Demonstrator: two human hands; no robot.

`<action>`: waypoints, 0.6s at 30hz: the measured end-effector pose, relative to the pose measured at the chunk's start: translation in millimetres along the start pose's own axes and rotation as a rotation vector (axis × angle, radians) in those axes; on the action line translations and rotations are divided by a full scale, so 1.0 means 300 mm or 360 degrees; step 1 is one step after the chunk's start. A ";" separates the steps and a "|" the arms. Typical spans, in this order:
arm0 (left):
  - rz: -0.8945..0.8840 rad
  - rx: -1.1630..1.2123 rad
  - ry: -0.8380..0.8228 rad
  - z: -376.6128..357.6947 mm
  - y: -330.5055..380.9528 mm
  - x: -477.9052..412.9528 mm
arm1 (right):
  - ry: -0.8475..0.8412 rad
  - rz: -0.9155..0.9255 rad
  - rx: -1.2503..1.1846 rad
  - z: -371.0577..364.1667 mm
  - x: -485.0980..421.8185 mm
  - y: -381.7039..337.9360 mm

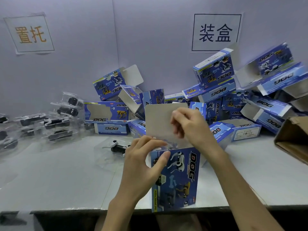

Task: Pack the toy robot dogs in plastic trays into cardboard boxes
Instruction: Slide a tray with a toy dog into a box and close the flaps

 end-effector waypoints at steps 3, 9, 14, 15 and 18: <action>-0.0183 -0.0446 -0.0352 0.003 0.044 -0.036 | 0.0505 0.0124 -0.0505 0.137 0.075 0.040; -0.0295 -0.0875 -0.0805 -0.047 0.113 -0.095 | 0.0682 -0.0418 -0.0852 0.123 0.187 0.267; -0.0282 -0.0799 -0.0838 -0.055 0.094 -0.104 | 0.0726 -0.0378 -0.1052 0.044 0.202 0.255; -0.0284 -0.0732 -0.0848 -0.059 0.091 -0.101 | 0.0738 -0.0329 -0.0974 0.036 0.202 0.242; -0.0262 -0.0496 -0.0852 -0.061 0.086 -0.100 | 0.0646 -0.0184 -0.0704 -0.004 0.219 0.209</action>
Point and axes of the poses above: each hand's wrist, its own x-axis away from the middle knuckle, its own z-axis out of the back of the hand, y = z × x, the point moved 6 cm from there along -x, towards the middle knuckle, and after that the axes turned 14 degrees about -z, right-handed, at the moved point
